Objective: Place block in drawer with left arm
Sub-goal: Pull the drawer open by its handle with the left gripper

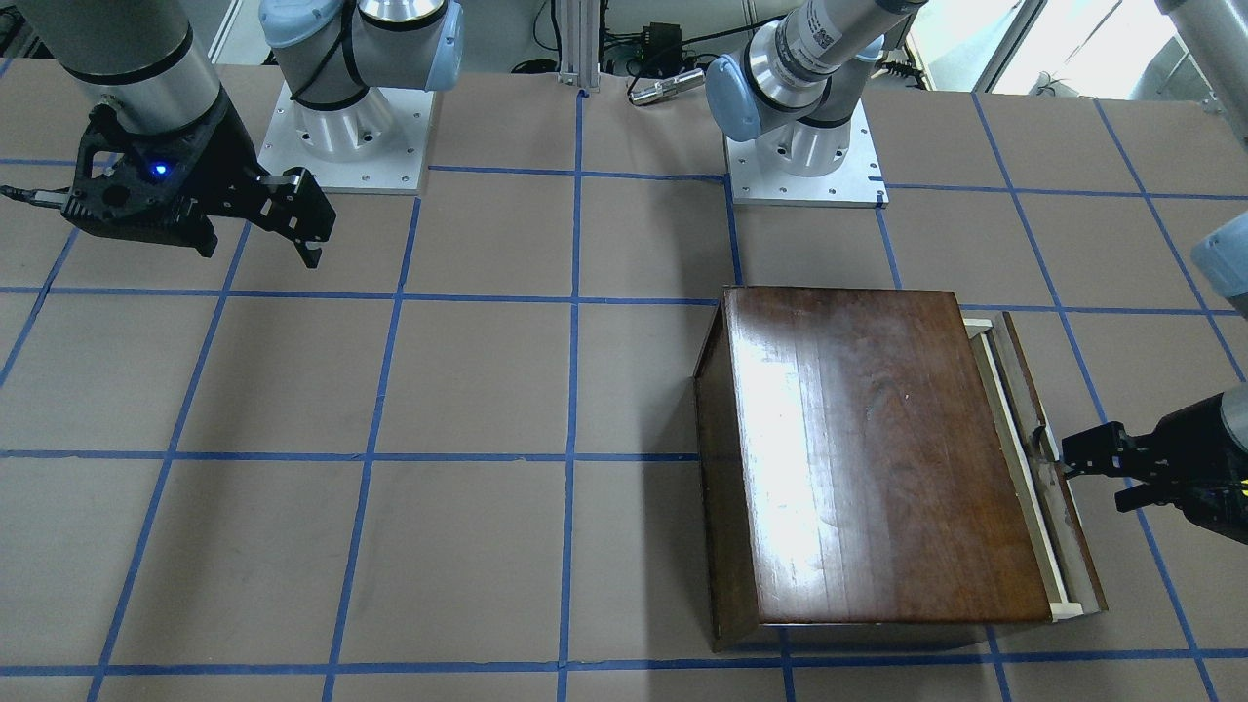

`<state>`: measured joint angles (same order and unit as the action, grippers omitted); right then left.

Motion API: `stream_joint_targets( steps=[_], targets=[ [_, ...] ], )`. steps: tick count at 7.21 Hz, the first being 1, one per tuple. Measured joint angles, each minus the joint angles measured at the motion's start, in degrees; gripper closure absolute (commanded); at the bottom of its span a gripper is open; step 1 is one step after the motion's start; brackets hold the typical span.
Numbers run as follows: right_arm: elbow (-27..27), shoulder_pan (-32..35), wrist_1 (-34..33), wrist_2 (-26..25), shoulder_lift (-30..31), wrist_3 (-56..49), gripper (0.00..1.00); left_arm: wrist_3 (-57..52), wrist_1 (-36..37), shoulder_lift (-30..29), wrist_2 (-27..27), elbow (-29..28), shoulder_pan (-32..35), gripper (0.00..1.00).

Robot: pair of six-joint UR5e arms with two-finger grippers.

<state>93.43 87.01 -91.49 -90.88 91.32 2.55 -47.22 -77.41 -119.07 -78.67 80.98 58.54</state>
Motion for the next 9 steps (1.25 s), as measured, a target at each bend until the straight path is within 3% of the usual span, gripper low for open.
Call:
stream_joint_targets(
  steps=[9],
  targets=[
    [0.0, 0.0, 0.0, 0.0, 0.0, 0.0, 0.00, -2.3, 0.0, -1.3, -1.9, -3.0, -0.6, 0.00]
  ],
)
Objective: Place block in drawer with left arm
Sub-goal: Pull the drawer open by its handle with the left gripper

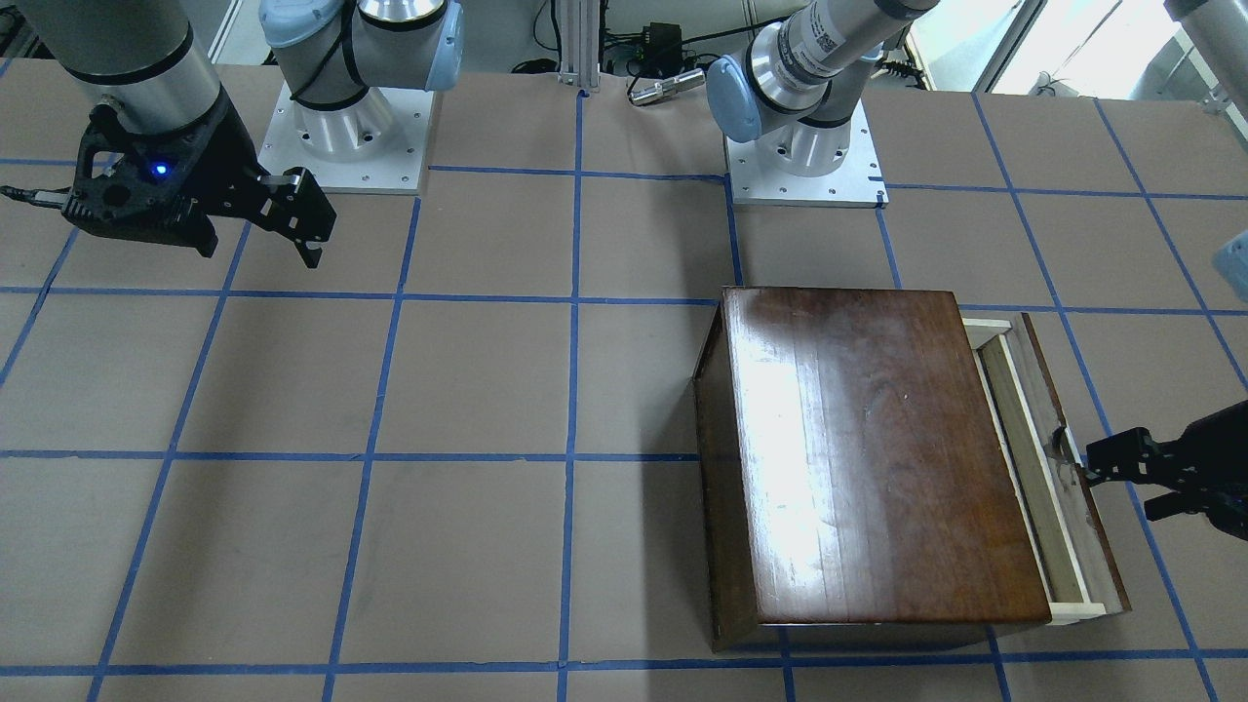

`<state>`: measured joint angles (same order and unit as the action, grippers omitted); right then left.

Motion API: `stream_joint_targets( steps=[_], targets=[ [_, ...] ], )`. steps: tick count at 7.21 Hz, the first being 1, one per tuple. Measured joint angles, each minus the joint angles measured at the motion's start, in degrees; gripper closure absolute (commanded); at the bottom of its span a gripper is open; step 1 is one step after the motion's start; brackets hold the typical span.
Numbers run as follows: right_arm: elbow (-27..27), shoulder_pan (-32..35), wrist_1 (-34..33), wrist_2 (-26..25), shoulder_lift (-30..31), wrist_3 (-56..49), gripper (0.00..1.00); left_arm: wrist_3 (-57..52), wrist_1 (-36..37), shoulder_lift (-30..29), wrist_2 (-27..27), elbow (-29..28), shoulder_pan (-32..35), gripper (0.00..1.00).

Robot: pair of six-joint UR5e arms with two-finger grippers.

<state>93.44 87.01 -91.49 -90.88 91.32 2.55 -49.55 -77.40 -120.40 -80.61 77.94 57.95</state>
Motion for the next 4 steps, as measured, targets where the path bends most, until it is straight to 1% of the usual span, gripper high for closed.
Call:
stream_joint_targets(
  steps=[4],
  targets=[
    [0.0, -0.1, 0.0, 0.0, 0.0, 0.0, 0.00, -0.9, 0.0, -0.6, -0.7, -1.1, -0.2, 0.00]
  ],
)
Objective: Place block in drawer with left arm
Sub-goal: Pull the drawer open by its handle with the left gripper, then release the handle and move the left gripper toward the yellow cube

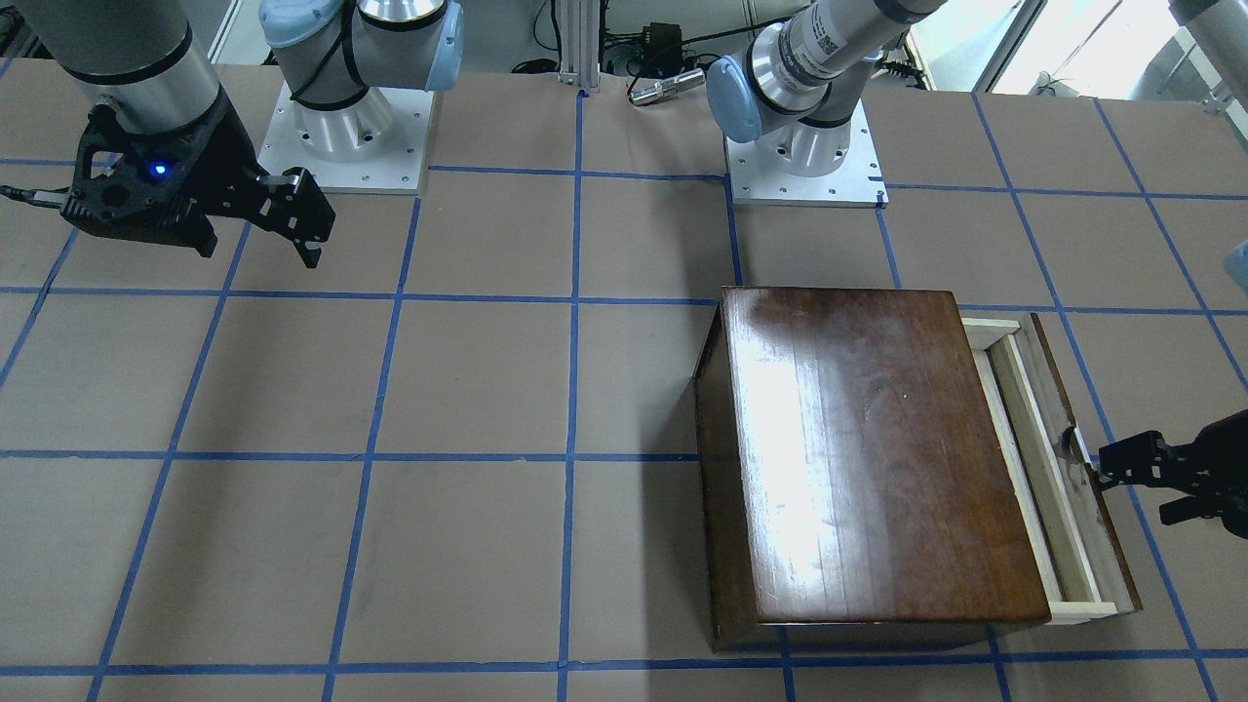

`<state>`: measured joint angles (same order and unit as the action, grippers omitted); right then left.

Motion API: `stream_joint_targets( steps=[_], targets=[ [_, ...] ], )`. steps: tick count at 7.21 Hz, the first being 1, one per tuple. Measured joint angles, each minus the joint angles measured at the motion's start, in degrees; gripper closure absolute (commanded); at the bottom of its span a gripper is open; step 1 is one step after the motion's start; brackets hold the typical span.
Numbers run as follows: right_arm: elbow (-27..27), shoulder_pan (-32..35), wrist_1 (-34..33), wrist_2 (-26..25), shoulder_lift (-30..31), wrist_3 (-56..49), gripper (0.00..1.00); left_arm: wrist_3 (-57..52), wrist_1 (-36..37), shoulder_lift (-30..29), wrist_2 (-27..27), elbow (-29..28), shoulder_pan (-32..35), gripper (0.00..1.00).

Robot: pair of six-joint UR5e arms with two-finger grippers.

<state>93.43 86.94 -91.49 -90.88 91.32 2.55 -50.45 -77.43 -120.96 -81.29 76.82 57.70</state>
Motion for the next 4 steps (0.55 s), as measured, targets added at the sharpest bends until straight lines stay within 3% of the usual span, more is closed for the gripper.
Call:
stream_joint_targets(
  steps=[4],
  targets=[
    [0.0, 0.1, 0.0, 0.0, 0.0, 0.0, 0.00, -1.2, 0.0, -0.3, -0.4, -0.9, -0.5, 0.00]
  ],
)
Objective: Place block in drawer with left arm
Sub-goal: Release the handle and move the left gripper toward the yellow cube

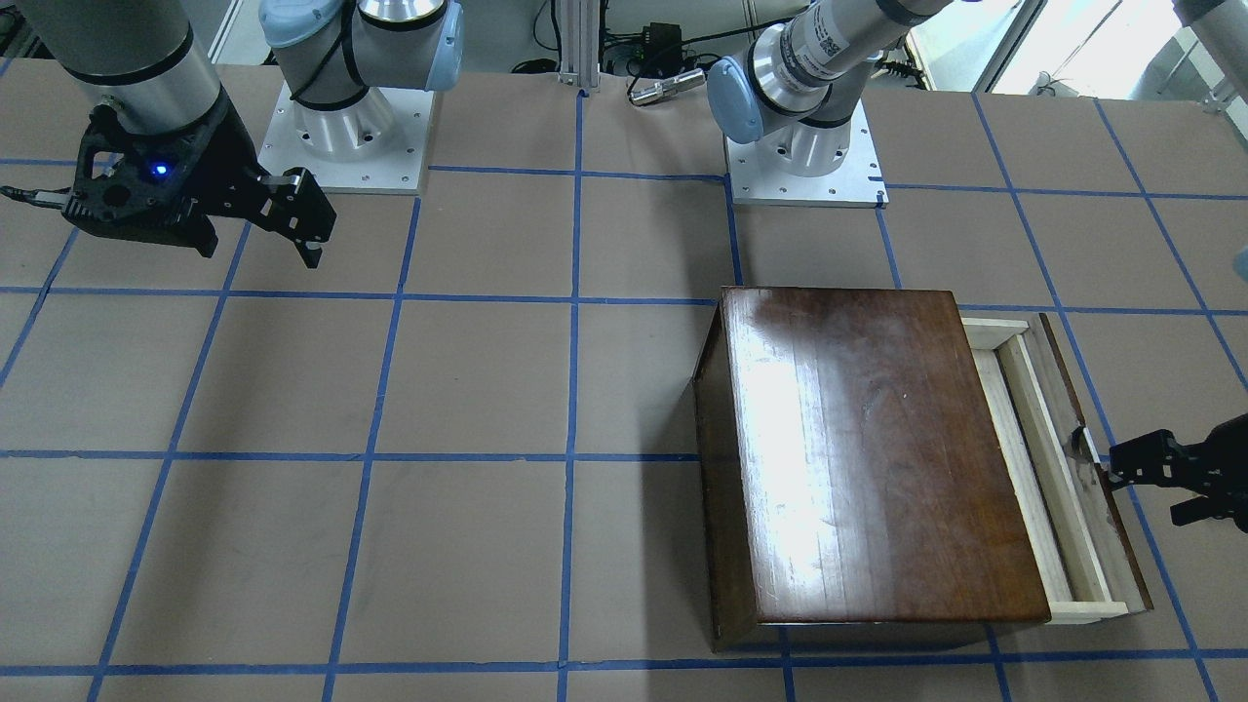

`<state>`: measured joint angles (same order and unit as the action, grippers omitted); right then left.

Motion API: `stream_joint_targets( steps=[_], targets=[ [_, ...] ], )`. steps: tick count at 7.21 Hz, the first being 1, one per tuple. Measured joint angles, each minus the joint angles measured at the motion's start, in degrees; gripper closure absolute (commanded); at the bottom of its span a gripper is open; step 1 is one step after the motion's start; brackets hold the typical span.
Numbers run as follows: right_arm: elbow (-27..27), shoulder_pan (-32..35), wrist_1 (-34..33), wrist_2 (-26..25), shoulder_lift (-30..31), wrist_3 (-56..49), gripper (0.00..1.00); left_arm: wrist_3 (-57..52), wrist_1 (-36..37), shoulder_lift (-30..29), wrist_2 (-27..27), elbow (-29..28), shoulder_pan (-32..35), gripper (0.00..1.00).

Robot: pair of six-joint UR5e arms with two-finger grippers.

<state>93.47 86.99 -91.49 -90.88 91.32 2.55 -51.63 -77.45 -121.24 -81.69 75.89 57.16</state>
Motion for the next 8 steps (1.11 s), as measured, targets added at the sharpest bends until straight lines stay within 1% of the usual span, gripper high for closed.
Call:
stream_joint_targets(
  steps=[6, 8],
  targets=[
    [0.0, 0.0, 0.0, 0.0, 0.0, 0.0, 0.00, -2.1, 0.0, -1.3, -0.7, -1.4, -1.0, 0.00],
    [0.0, 0.0, 0.0, 0.0, 0.0, 0.0, 0.00, -2.7, 0.0, -2.0, -0.9, -2.8, -1.9, 0.00]
  ],
)
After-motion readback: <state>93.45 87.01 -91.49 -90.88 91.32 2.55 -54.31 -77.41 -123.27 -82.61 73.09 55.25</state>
